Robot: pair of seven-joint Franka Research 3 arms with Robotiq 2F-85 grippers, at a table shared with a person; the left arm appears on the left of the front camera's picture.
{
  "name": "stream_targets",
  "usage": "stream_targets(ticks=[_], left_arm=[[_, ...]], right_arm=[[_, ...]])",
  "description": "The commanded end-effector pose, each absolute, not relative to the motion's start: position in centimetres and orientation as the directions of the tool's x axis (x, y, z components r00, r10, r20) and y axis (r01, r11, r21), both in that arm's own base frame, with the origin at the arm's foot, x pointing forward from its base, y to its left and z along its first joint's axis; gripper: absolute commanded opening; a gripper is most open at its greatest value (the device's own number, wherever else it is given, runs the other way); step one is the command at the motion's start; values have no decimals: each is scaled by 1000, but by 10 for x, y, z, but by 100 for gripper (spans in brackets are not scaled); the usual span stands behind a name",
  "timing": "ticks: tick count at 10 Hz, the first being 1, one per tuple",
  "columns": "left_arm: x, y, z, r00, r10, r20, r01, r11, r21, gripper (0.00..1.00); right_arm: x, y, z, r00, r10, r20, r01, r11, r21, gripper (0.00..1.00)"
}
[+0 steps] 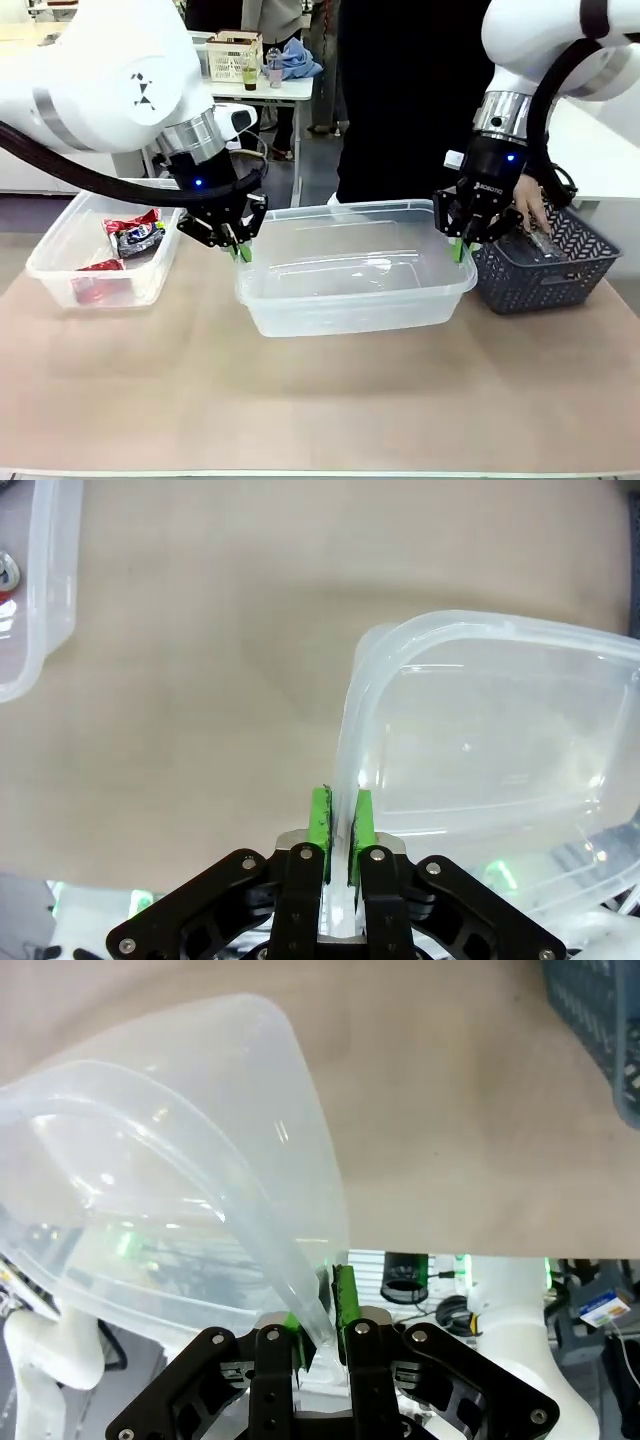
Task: Sort the waste into each basket.
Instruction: Pick up the Organizing box on the right side of the table and lift it, then offer the picked Organizing box to the human.
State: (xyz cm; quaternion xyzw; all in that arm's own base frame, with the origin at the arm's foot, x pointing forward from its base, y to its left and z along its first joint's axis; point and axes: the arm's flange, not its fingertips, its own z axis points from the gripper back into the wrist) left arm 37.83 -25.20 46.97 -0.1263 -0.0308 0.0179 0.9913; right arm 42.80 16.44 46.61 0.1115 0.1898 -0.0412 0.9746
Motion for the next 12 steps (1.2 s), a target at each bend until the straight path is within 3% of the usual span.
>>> stream_targets(ticks=[1, 12], left_arm=[[368, -238, 483, 996, 74, 55, -59, 969, -239, 0], [368, -238, 483, 996, 74, 55, -59, 969, -239, 0]], right_arm=[[436, 172, 465, 913, -10, -408, 97, 976, 193, 0], [436, 172, 465, 913, -10, -408, 97, 976, 193, 0]])
